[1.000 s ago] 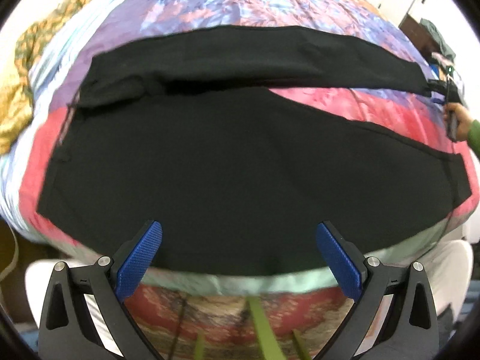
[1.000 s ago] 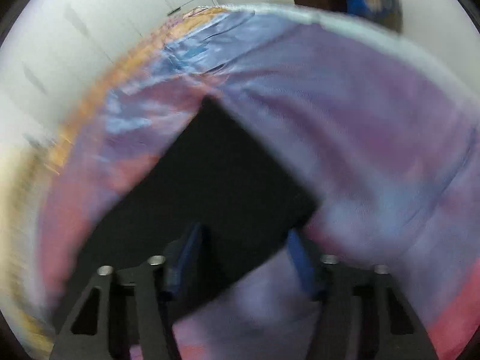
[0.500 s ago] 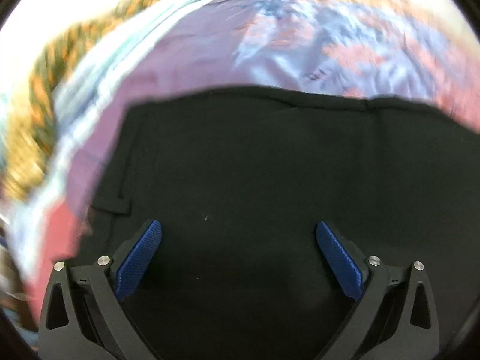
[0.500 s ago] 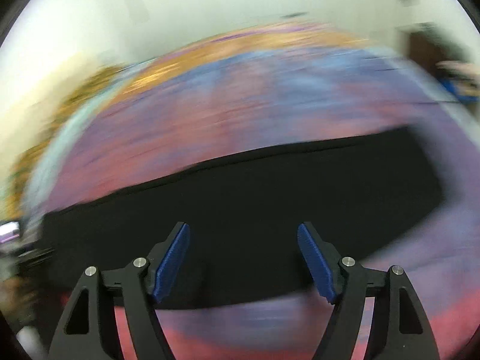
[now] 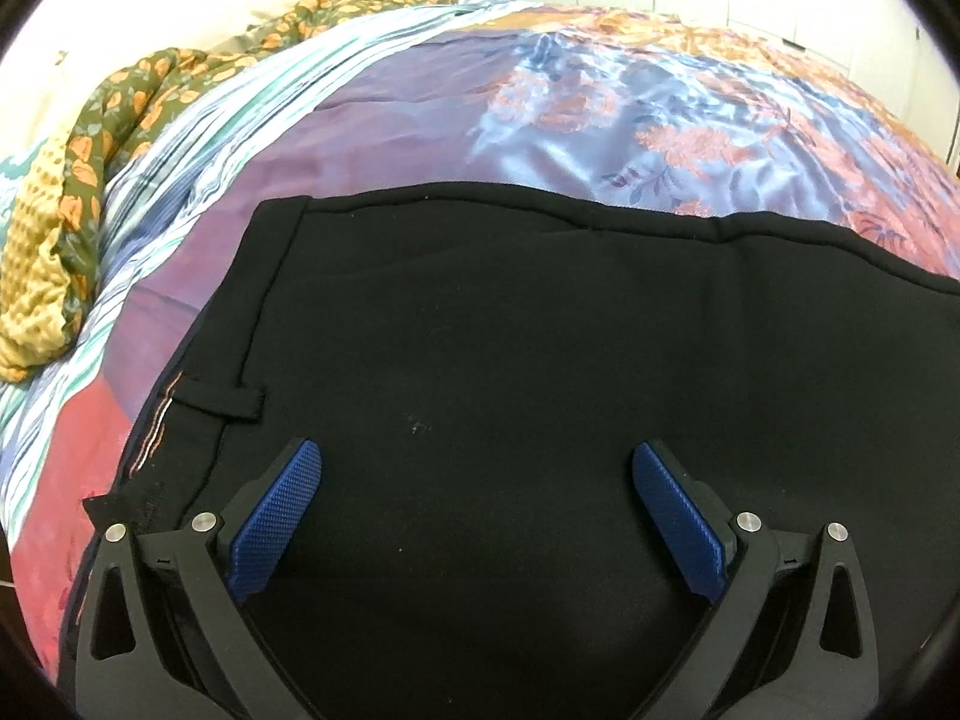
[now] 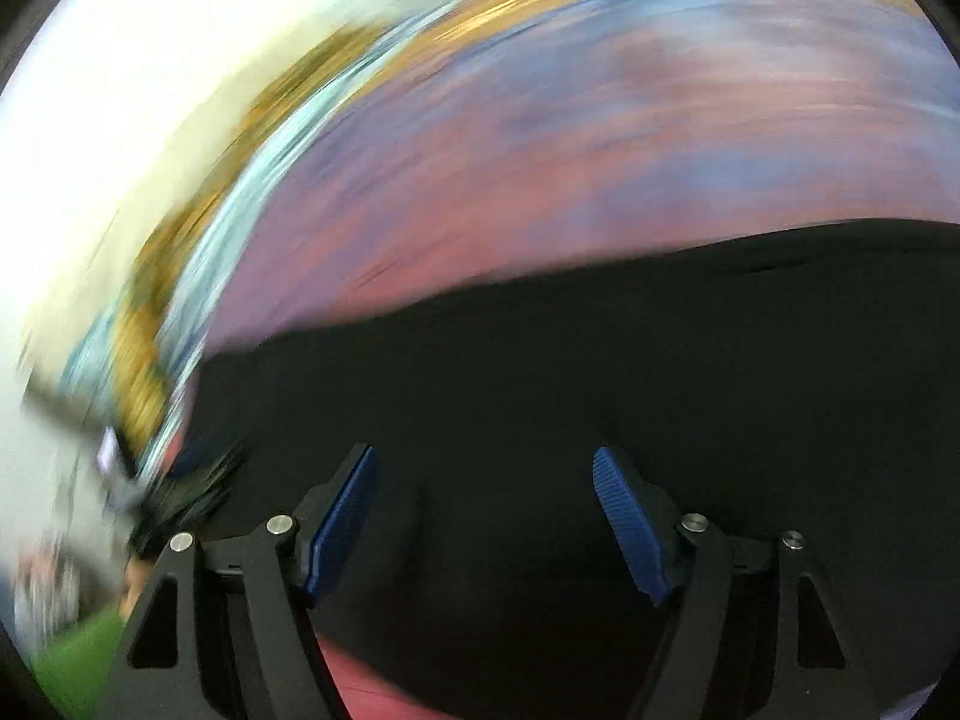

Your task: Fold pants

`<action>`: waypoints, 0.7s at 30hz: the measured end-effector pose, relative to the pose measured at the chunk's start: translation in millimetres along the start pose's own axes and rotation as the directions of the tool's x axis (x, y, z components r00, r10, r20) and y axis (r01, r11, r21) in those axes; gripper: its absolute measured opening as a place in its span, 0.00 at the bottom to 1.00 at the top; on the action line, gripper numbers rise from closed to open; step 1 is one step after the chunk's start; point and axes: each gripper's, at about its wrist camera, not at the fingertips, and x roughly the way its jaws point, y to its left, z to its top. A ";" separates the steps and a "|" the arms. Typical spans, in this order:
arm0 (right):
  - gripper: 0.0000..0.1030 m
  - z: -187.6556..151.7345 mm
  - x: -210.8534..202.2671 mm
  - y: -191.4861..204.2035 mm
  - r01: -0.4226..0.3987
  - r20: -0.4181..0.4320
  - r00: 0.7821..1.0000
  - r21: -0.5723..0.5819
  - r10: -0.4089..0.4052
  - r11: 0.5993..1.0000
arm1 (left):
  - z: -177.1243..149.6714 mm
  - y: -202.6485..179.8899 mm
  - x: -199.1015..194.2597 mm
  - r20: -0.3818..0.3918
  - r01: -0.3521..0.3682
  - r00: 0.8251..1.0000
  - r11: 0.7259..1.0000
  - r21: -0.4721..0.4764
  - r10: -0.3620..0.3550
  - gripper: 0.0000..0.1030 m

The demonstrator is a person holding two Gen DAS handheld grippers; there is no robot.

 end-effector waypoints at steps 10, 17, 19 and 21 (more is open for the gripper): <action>0.78 -78.2 -200.4 -107.7 0.269 0.187 0.934 0.192 -0.304 0.944 | -5.5 0.5 -68.0 -0.023 0.091 0.996 0.995 0.034 -0.090 0.99; 0.83 -219.7 -173.1 22.8 -0.120 0.097 0.989 0.050 0.115 0.991 | -117.1 -72.6 -164.2 -0.170 0.418 0.906 0.881 0.221 -0.387 0.99; 0.83 -242.6 -137.2 60.5 -0.217 0.046 0.975 0.040 0.215 0.975 | -144.8 -93.3 -170.2 -0.204 0.426 0.903 0.851 0.307 -0.378 0.99; 0.83 -260.0 -109.7 82.0 -0.223 0.001 0.975 0.041 0.223 0.974 | -157.0 -91.4 -167.2 -0.190 0.379 0.924 0.863 0.334 -0.332 1.00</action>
